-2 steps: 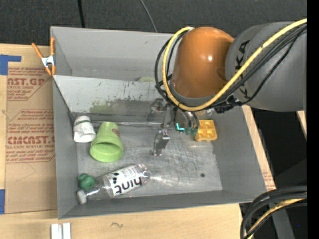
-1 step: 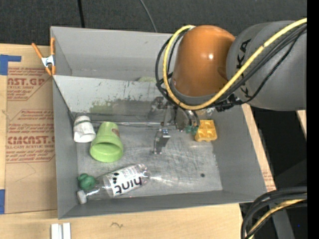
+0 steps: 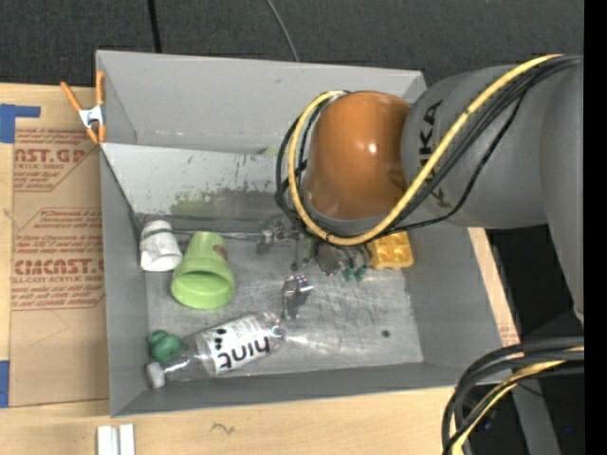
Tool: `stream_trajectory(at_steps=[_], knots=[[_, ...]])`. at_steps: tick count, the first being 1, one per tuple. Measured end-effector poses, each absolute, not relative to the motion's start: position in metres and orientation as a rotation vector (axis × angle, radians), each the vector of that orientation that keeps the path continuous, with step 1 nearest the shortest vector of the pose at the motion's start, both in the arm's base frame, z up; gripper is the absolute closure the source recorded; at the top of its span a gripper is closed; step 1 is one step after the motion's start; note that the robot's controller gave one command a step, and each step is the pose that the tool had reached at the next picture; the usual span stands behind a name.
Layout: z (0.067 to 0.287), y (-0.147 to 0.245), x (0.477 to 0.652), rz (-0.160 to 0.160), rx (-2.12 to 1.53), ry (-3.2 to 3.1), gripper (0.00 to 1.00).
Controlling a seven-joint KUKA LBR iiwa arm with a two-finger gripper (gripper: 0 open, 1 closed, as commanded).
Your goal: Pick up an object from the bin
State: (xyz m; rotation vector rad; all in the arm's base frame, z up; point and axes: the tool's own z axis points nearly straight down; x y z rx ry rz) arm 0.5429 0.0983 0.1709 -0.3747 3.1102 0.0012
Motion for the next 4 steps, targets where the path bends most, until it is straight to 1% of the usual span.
stream_trajectory(at_steps=[1,2,3,4], knots=[[0.149,0.134,0.498,0.003,-0.586,3.09,0.0],[0.139,0.128,0.505,0.002,-1.009,2.974,0.0],[0.078,0.132,0.491,0.002,-0.935,2.996,0.0],[0.082,0.133,0.493,0.004,-0.928,2.991,1.0]])
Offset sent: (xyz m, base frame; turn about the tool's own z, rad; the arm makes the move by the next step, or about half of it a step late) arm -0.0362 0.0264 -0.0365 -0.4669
